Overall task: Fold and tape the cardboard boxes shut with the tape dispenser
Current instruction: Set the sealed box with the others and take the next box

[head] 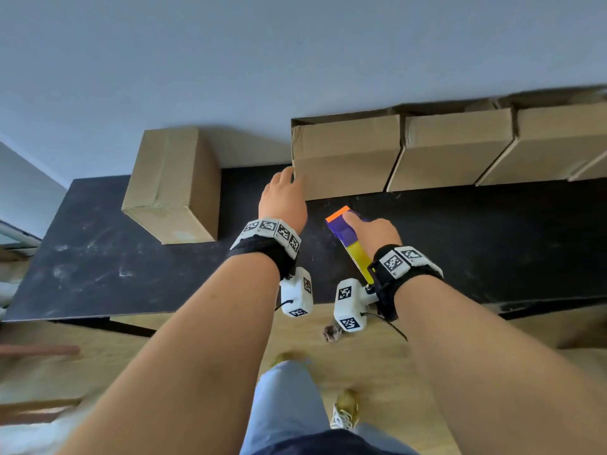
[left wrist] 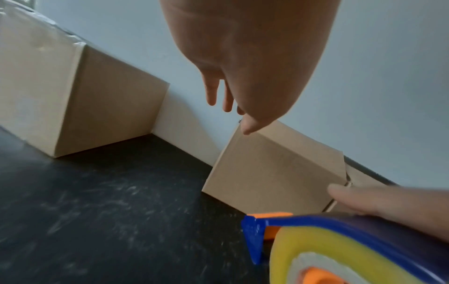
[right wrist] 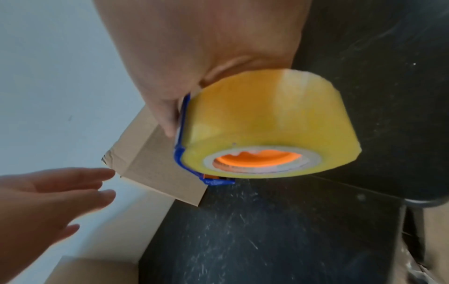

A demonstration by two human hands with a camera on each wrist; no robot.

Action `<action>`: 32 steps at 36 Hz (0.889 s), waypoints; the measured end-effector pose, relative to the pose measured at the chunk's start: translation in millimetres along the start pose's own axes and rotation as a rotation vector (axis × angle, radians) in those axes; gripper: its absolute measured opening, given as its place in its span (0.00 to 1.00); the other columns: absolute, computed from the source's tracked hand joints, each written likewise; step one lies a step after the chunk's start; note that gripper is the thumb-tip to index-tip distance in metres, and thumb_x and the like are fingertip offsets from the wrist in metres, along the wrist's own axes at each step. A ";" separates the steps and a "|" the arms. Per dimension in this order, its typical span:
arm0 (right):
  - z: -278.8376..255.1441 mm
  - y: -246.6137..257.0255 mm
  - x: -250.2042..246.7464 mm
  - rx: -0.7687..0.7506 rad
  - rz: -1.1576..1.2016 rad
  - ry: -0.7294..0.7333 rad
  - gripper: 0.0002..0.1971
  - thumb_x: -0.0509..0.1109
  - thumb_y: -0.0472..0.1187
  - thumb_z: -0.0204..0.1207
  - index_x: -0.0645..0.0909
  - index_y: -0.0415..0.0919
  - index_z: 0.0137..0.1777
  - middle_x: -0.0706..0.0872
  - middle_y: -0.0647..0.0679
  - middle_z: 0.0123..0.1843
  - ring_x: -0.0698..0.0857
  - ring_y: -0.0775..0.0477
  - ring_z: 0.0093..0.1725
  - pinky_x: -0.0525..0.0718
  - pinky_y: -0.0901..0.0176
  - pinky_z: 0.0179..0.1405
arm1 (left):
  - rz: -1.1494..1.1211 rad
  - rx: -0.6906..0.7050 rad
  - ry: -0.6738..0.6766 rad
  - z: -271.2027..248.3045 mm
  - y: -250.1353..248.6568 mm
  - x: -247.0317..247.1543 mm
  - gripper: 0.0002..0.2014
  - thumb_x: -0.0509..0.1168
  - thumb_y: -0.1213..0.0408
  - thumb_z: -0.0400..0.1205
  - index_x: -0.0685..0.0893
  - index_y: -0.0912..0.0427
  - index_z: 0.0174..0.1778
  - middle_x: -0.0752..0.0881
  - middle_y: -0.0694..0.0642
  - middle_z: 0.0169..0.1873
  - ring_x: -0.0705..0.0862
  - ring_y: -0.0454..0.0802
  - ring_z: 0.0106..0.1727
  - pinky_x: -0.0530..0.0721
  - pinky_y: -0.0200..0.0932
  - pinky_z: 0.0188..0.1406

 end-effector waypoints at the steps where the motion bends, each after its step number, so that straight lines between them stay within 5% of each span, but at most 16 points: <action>1: 1.7 0.1 -2.0 -0.004 -0.018 -0.003 0.33 0.59 0.65 0.81 0.83 0.31 0.56 0.82 0.37 0.50 0.80 0.37 0.51 0.72 0.53 0.49 | 0.012 0.012 -0.014 8.1 -3.0 -2.5 0.25 0.61 0.74 0.78 0.73 0.59 0.74 0.71 0.56 0.73 0.70 0.57 0.72 0.71 0.49 0.68; 9: 25.3 12.3 -23.4 0.060 0.035 -0.054 0.32 0.64 0.64 0.79 0.80 0.34 0.64 0.84 0.38 0.58 0.83 0.37 0.58 0.74 0.53 0.51 | 0.125 0.071 -0.023 95.7 -14.6 -15.1 0.30 0.57 0.71 0.82 0.59 0.55 0.82 0.53 0.54 0.83 0.54 0.57 0.82 0.61 0.55 0.78; 15: 46.5 26.6 -29.2 0.107 0.068 -0.067 0.25 0.65 0.64 0.77 0.77 0.38 0.47 0.83 0.42 0.46 0.81 0.41 0.44 0.74 0.54 0.44 | 0.221 0.076 0.138 147.0 -15.2 -1.1 0.32 0.50 0.68 0.86 0.43 0.57 0.85 0.43 0.51 0.85 0.42 0.53 0.85 0.47 0.62 0.82; 17: 51.4 31.1 -29.9 0.115 0.078 -0.069 0.25 0.65 0.64 0.77 0.77 0.39 0.46 0.82 0.43 0.45 0.81 0.41 0.44 0.75 0.54 0.44 | 0.236 0.089 0.186 154.5 -16.0 6.1 0.32 0.50 0.70 0.85 0.45 0.57 0.85 0.47 0.52 0.85 0.44 0.53 0.85 0.46 0.64 0.81; 23: 60.5 40.7 -29.8 0.130 0.106 -0.069 0.23 0.65 0.63 0.77 0.76 0.40 0.48 0.81 0.44 0.45 0.81 0.41 0.46 0.76 0.54 0.46 | 0.272 0.102 0.247 159.7 -15.9 23.5 0.21 0.53 0.71 0.81 0.72 0.57 0.71 0.71 0.57 0.71 0.66 0.57 0.76 0.56 0.62 0.76; 28: 64.1 41.4 -28.8 0.141 0.113 -0.057 0.22 0.65 0.63 0.77 0.75 0.40 0.47 0.80 0.45 0.43 0.81 0.42 0.46 0.78 0.52 0.49 | 0.219 0.043 0.348 161.0 -9.8 35.2 0.24 0.50 0.67 0.86 0.61 0.55 0.80 0.51 0.49 0.84 0.47 0.58 0.84 0.49 0.72 0.78; 32: 64.0 39.1 -28.5 0.144 0.121 -0.044 0.23 0.65 0.62 0.78 0.75 0.40 0.48 0.78 0.47 0.38 0.80 0.43 0.45 0.76 0.53 0.46 | 0.164 0.110 0.342 154.3 -10.4 26.8 0.22 0.47 0.63 0.89 0.63 0.63 0.79 0.55 0.57 0.84 0.51 0.59 0.83 0.54 0.57 0.81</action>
Point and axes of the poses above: each hand's wrist, its own z-axis towards the middle knuckle, its own x-axis out of the palm, y = z × x, the point moved 4 cm from there along z, towards the middle knuckle
